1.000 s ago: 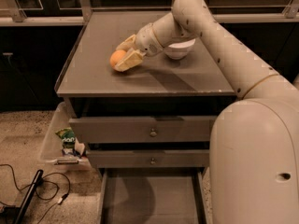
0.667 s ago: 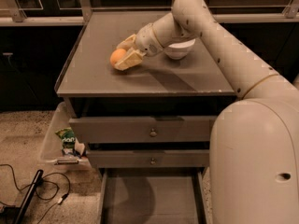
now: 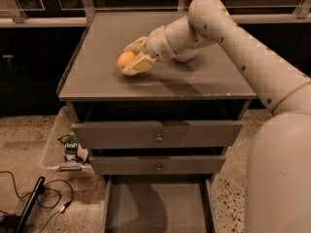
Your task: Place orange into bottom drawer
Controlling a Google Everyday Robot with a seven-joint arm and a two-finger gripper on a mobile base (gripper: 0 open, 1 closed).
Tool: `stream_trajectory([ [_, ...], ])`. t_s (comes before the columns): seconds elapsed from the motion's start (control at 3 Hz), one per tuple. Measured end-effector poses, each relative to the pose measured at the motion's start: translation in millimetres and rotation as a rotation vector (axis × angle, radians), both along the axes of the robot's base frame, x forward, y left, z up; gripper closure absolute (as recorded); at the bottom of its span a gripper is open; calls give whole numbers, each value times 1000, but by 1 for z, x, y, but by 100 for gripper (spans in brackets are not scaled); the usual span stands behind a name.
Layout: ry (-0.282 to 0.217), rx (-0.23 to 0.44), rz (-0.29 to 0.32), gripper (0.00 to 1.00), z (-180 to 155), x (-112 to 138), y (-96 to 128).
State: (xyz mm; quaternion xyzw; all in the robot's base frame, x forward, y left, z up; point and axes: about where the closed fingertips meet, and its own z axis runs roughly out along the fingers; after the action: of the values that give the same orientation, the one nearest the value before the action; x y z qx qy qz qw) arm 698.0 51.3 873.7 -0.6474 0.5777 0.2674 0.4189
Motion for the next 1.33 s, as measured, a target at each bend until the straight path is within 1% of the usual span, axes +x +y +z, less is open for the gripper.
stream_trajectory([
  [0.33,-73,24,4,100,15,-45,-16],
  [0.67,-131,37,10,100,22,-91,-29],
  [1.0,-201,38,3,100,18,-148,-45],
  [1.33,-150,5,-26,100,-18,-172,-74],
])
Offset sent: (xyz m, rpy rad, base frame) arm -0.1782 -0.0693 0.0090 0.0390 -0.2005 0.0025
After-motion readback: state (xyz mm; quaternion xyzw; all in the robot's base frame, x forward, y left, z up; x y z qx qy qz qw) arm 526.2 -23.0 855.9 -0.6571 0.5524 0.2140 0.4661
